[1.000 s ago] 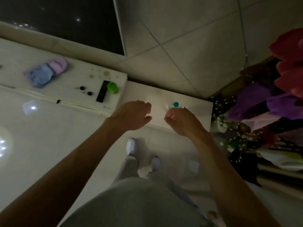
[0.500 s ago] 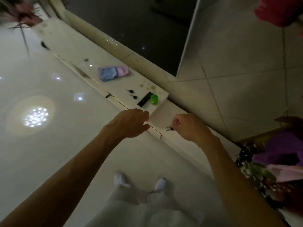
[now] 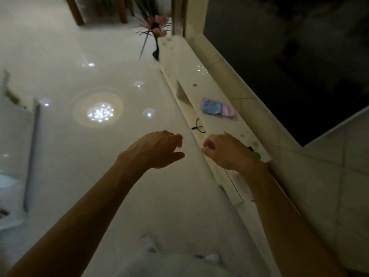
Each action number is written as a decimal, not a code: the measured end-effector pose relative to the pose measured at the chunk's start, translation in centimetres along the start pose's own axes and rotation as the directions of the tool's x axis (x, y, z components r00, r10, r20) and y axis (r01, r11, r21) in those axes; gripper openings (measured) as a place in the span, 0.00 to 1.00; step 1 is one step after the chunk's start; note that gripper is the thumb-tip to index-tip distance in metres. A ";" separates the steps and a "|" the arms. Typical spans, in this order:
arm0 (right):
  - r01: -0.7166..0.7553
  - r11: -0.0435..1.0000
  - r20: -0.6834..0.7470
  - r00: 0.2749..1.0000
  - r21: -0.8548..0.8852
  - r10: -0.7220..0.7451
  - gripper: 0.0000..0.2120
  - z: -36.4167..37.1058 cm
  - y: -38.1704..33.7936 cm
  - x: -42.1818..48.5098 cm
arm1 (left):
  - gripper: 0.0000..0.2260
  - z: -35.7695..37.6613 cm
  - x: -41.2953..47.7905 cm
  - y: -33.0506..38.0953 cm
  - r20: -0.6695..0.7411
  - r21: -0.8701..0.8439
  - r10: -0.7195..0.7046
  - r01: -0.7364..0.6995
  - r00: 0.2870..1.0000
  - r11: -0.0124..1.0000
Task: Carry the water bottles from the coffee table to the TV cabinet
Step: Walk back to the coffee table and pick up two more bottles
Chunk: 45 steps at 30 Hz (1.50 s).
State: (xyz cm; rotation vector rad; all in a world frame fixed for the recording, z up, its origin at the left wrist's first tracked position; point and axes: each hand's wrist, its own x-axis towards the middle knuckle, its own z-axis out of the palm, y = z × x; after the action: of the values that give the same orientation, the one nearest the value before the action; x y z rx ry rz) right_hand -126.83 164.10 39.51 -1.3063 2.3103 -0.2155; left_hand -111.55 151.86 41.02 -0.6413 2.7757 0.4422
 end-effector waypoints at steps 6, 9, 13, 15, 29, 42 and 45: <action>0.155 0.979 0.133 0.981 -0.133 -0.138 0.17 2.3 -10.1 5.2 | 0.19 -0.9 -7.0 -11.4 -0.051 -0.068 -0.228 0.224 0.972 0.972; 0.265 0.950 0.167 0.957 -0.167 -0.237 0.17 3.4 -15.1 7.4 | 0.19 -0.9 -10.3 -15.9 -0.073 -0.111 -0.342 0.333 0.937 0.936; 0.406 0.892 0.208 0.907 -0.201 -0.366 0.16 5.3 -21.5 9.9 | 0.20 -0.4 -14.2 -20.1 -0.065 -0.154 -0.461 0.447 0.885 0.881; 0.471 0.858 0.244 0.874 -0.207 -0.421 0.17 6.4 -24.4 11.0 | 0.20 -0.1 -15.9 -21.7 -0.051 -0.183 -0.518 0.502 0.854 0.845; 0.805 0.568 0.480 0.571 -0.170 -0.666 0.17 10.7 -38.6 20.1 | 0.21 0.0 -20.5 -29.4 0.097 -0.364 -0.811 0.779 0.577 0.510; 0.964 0.258 0.594 0.247 -0.068 -0.766 0.18 13.1 -48.9 26.6 | 0.20 -2.2 -21.1 -32.4 0.150 -0.433 -0.951 0.883 0.270 0.182; 0.979 0.204 0.617 0.177 -0.028 -0.766 0.18 14.5 -51.4 26.1 | 0.19 -1.8 -23.0 -32.9 0.175 -0.447 -0.968 0.890 0.182 0.087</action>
State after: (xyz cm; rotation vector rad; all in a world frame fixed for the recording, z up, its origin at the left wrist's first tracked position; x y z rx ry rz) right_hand -91.85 116.11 36.79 -2.5314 0.8161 0.2771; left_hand -76.75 131.85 42.20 -2.4507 1.6177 0.7088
